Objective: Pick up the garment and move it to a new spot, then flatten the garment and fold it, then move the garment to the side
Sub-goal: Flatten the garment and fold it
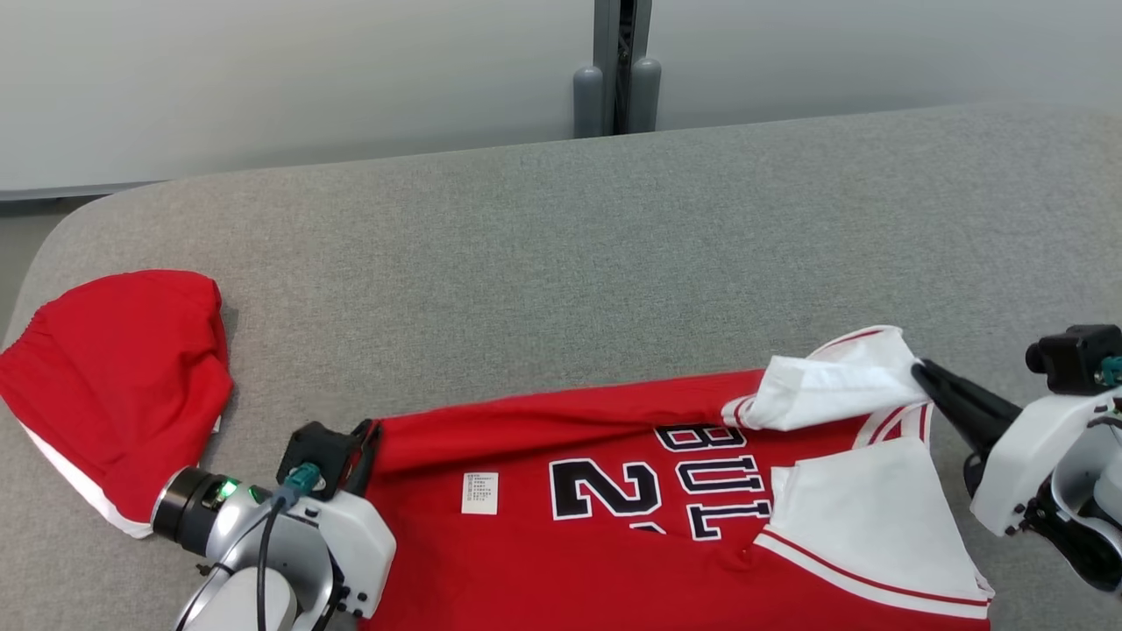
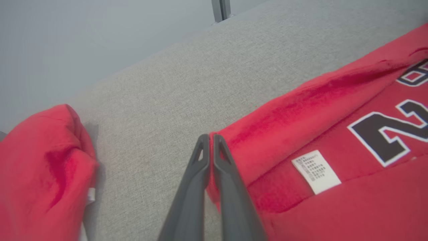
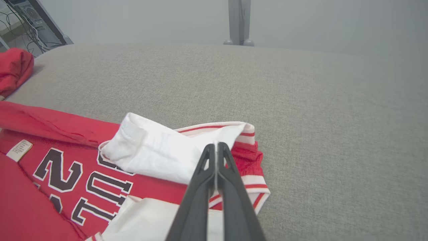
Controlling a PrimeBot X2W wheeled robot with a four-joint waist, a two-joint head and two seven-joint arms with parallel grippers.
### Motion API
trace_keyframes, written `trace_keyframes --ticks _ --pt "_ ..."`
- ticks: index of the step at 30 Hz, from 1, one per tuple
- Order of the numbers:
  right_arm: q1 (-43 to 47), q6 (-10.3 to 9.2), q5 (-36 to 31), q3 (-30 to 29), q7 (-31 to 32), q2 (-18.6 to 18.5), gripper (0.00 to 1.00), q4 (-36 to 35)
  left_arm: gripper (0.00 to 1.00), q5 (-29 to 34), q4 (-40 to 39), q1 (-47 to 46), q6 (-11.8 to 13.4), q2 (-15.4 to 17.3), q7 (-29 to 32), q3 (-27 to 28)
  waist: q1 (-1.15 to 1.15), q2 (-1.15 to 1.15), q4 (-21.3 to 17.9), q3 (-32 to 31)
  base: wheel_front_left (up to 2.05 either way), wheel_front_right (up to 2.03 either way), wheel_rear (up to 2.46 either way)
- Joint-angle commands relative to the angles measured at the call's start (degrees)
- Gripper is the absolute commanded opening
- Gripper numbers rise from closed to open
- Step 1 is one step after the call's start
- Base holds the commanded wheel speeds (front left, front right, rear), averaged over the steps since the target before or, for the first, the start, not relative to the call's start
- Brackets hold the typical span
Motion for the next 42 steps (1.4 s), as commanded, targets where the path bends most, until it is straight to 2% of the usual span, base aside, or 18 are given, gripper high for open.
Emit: trace_keyframes --ticks 1,5,15,23,42 --pt "1.2 -0.02 -0.1 -0.2 0.6 -0.7 0.00 -0.5 0.00 0.6 -0.6 0.8 0.2 0.8 0.2 -0.2 0.00 0.00 -0.1 -0.3 0.00 0.00 0.00" --pt "3.3 -0.02 1.0 -0.8 3.7 -2.0 0.00 -3.4 0.00 0.9 -2.3 2.4 0.1 1.5 0.8 -1.2 0.00 0.00 -0.5 -0.6 0.00 0.00 0.00" --pt "5.6 -0.02 -2.8 -4.5 7.4 -5.7 0.00 -8.2 0.00 2.0 -5.7 4.7 1.3 2.2 2.3 -3.1 0.00 0.00 -0.9 -0.3 0.00 0.00 0.00" --pt "8.8 -0.02 -4.6 -8.3 13.6 -8.6 0.00 -13.6 0.00 2.3 -7.6 5.9 2.3 3.6 3.2 -3.5 0.00 0.00 -0.8 0.0 0.00 0.00 0.00" --pt "18.3 -0.02 -6.8 -19.5 25.4 -9.1 0.00 -20.9 0.00 4.1 -10.6 6.9 4.2 5.7 5.3 -4.9 0.00 0.00 -0.8 0.9 0.00 0.00 0.00"
